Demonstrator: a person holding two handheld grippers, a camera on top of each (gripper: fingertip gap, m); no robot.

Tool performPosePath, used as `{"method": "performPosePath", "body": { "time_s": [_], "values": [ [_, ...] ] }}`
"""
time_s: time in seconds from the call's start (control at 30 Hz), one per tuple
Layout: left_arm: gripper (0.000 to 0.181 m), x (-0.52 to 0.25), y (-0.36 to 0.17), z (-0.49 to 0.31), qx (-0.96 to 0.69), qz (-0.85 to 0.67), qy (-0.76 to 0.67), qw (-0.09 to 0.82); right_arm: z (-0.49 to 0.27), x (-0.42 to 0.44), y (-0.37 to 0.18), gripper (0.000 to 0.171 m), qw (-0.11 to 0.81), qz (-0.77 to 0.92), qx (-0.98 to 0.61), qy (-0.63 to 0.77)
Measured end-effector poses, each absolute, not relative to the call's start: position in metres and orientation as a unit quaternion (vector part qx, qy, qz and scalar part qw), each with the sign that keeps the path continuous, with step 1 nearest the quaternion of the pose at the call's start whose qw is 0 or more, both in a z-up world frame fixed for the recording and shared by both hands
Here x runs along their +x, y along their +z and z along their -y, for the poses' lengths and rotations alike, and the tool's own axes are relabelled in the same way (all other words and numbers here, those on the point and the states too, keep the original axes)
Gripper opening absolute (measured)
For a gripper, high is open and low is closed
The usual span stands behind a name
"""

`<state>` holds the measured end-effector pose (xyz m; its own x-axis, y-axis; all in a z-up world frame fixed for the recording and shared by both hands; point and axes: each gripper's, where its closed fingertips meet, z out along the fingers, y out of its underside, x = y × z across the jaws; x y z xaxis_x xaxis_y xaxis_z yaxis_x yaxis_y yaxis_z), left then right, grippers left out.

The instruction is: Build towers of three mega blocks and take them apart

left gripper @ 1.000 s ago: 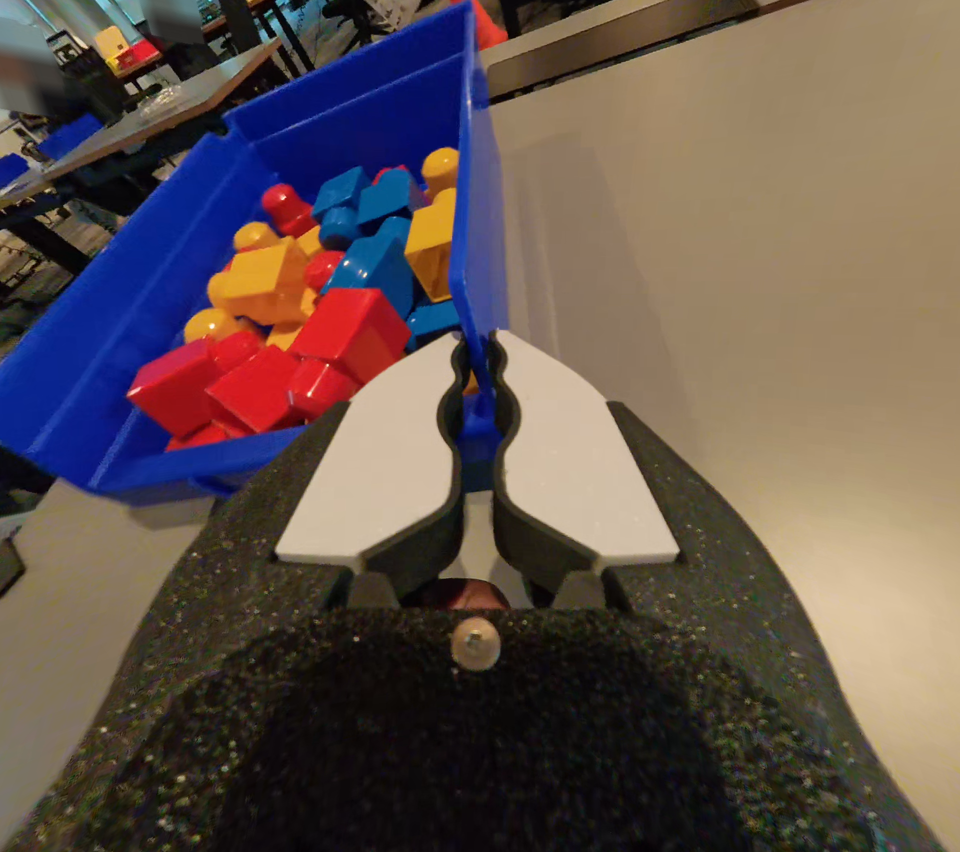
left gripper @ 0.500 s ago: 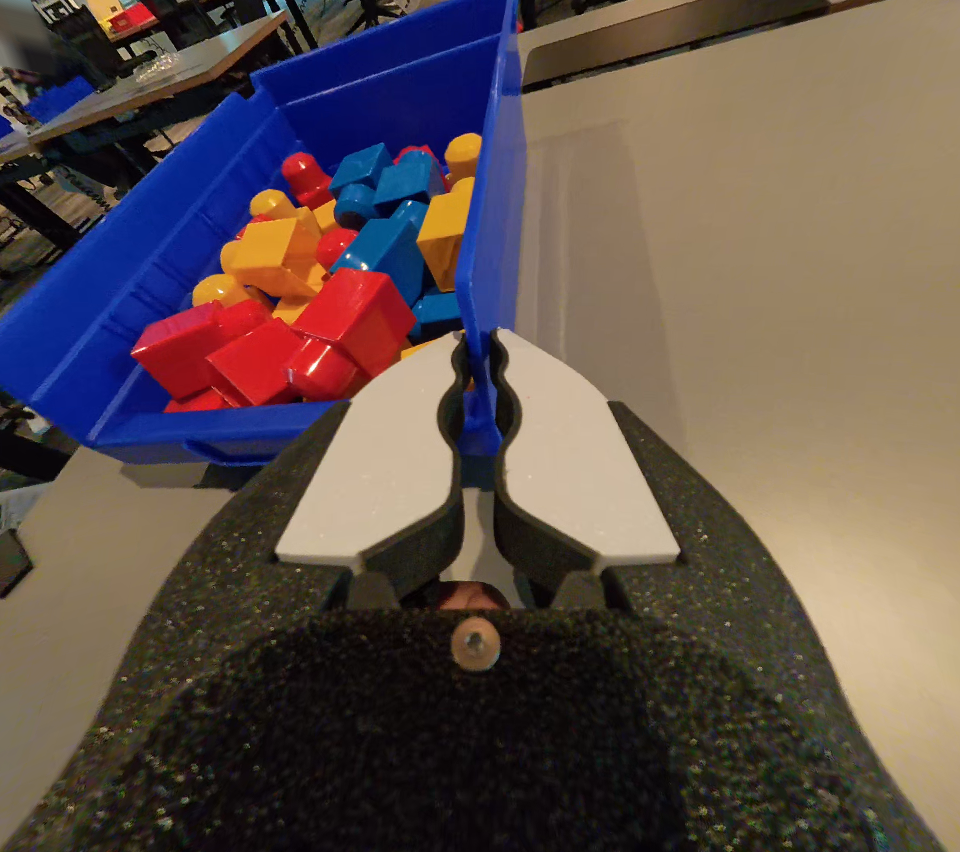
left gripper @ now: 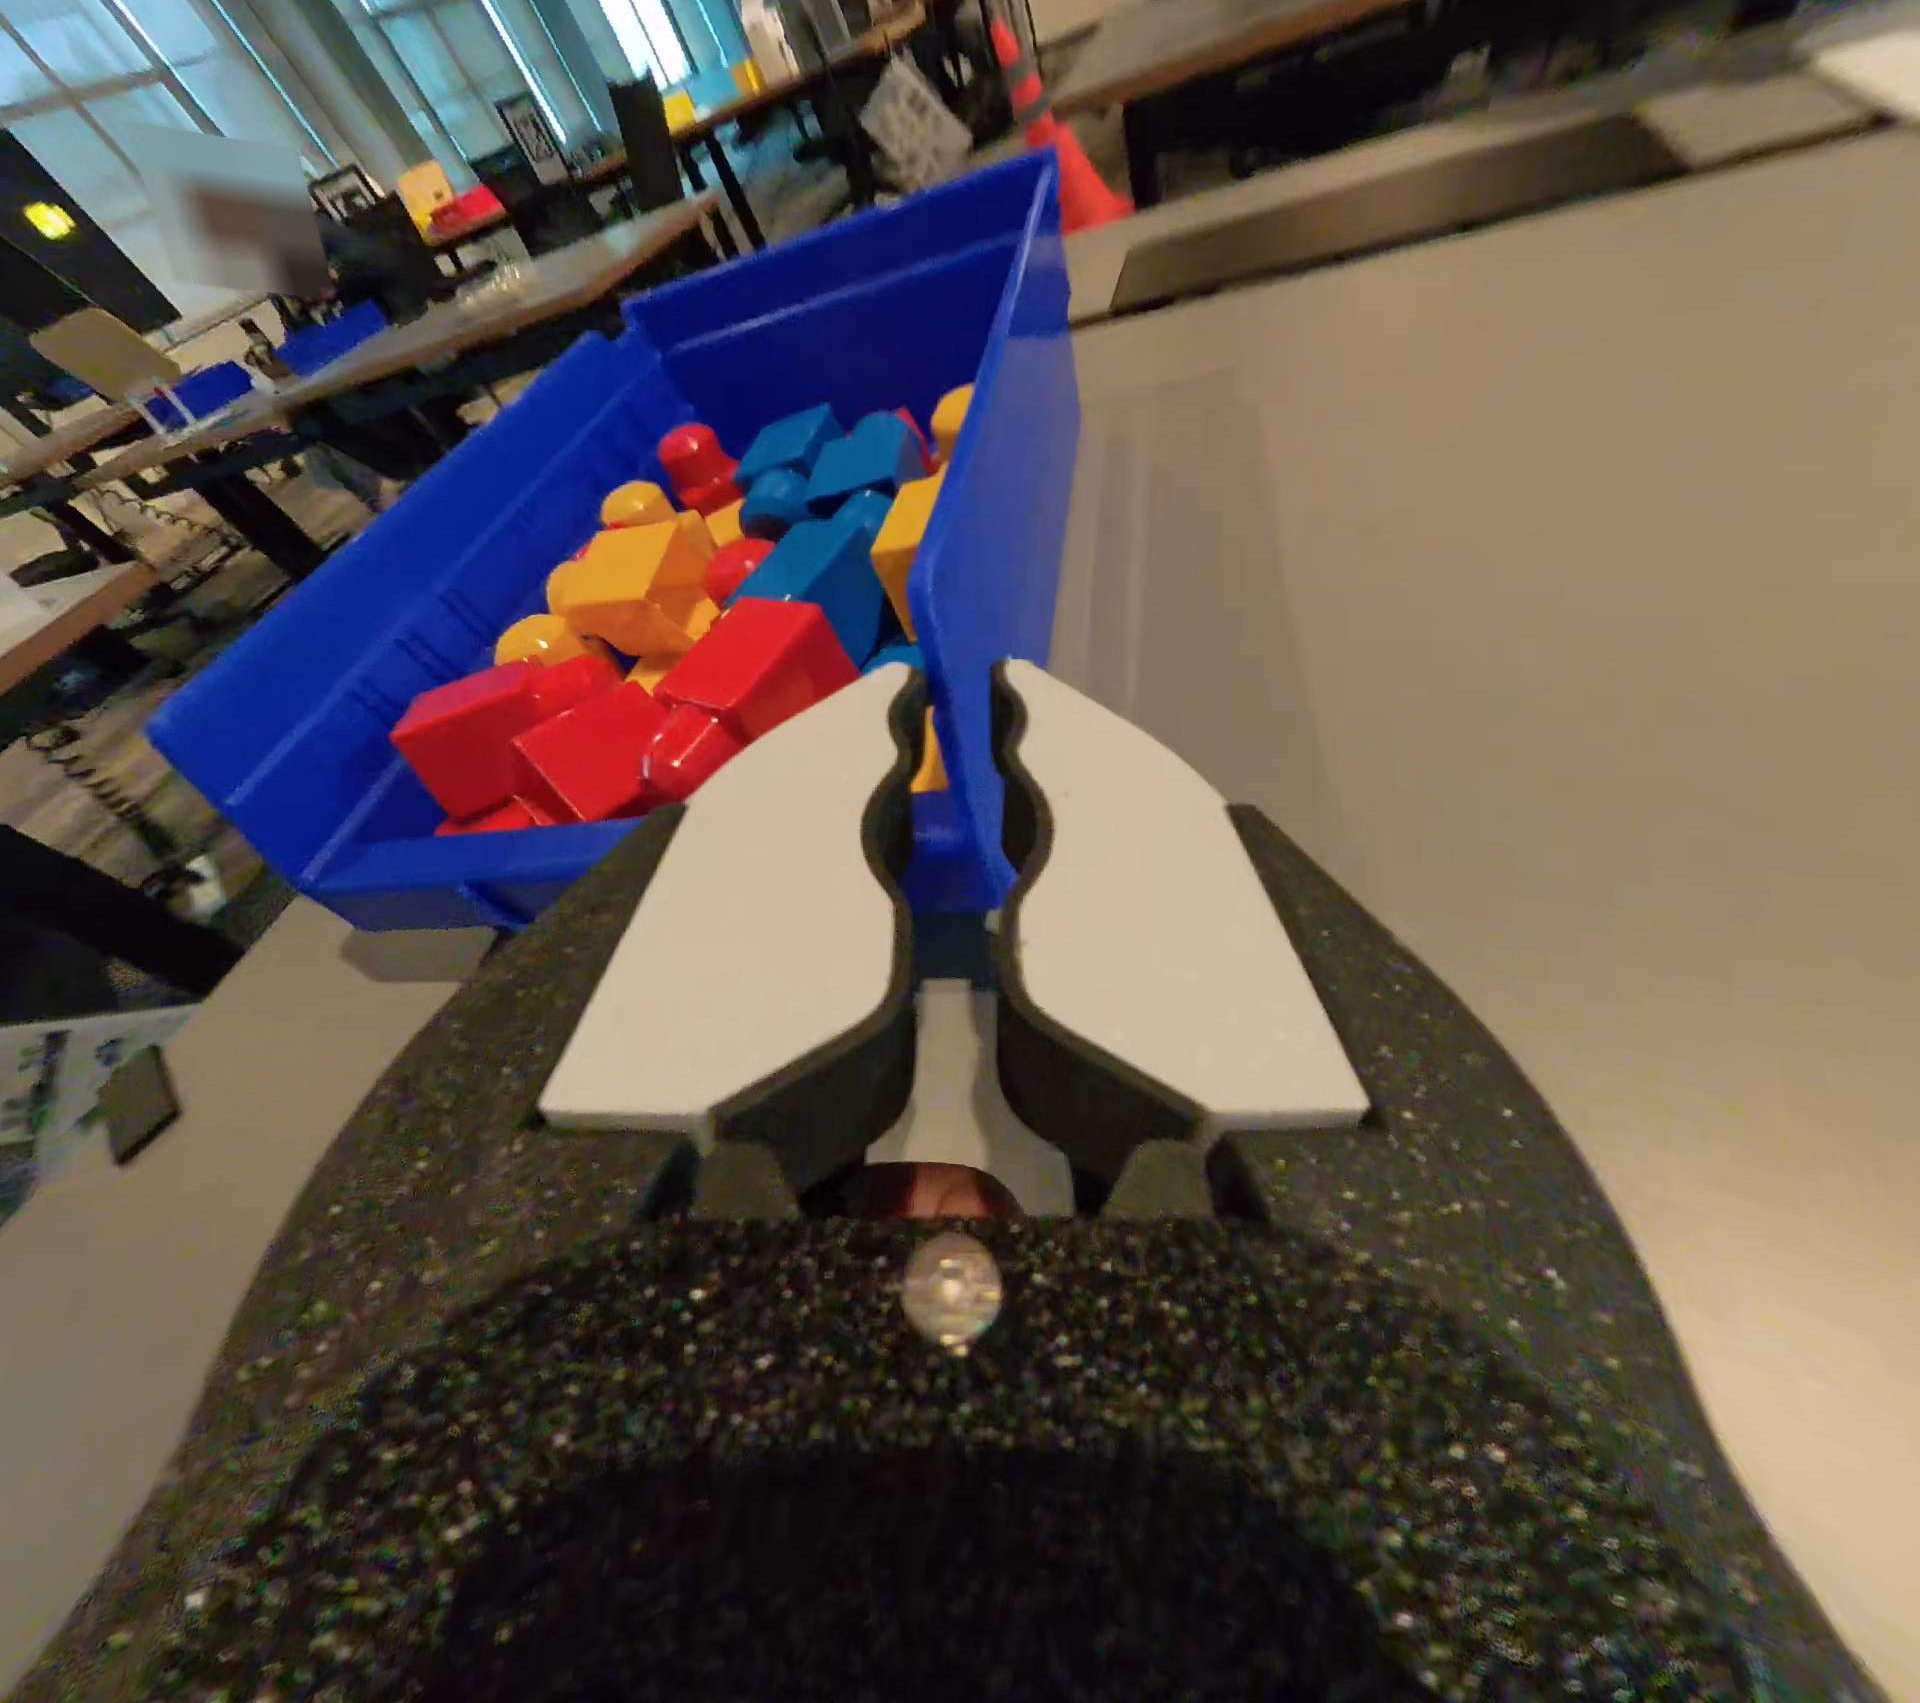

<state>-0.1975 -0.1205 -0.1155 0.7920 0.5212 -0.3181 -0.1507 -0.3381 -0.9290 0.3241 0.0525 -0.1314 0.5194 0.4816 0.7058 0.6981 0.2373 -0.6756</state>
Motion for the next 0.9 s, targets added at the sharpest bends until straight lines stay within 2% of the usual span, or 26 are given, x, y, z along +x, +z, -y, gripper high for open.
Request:
{"method": "performPosePath", "body": {
  "time_s": [0.13,0.23,0.4,0.53,0.73,0.8,0.83,0.9],
  "values": [
    [0.018,-0.151,-0.109,0.115,-0.755,0.105,0.235,0.604,-0.049,0.315,-0.128,0.019,0.620,0.467,-0.630,-0.017],
    [0.024,-0.096,-0.117,0.086,-0.782,0.080,0.111,0.608,-0.046,0.301,-0.124,0.019,0.612,0.440,-0.653,0.070],
    [0.021,-0.010,-0.141,0.035,-0.833,0.047,-0.052,0.548,-0.049,0.266,-0.112,0.026,0.571,0.385,-0.701,0.184],
    [0.039,0.019,-0.157,0.008,-0.863,0.019,-0.025,0.504,-0.060,0.230,-0.124,0.034,0.498,0.344,-0.756,0.251],
    [0.056,0.051,-0.172,-0.009,-0.887,-0.038,0.035,0.459,-0.070,0.203,-0.159,0.040,0.451,0.337,-0.804,0.192],
    [0.068,0.057,-0.176,-0.011,-0.891,-0.051,0.049,0.448,-0.066,0.195,-0.161,0.042,0.457,0.365,-0.792,0.178],
    [0.068,0.058,-0.178,-0.012,-0.893,-0.056,0.060,0.443,-0.065,0.194,-0.164,0.045,0.451,0.378,-0.792,0.163],
    [0.066,0.059,-0.180,-0.012,-0.893,-0.068,0.081,0.436,-0.066,0.193,-0.172,0.063,0.443,0.393,-0.796,0.125]
  ]
}}
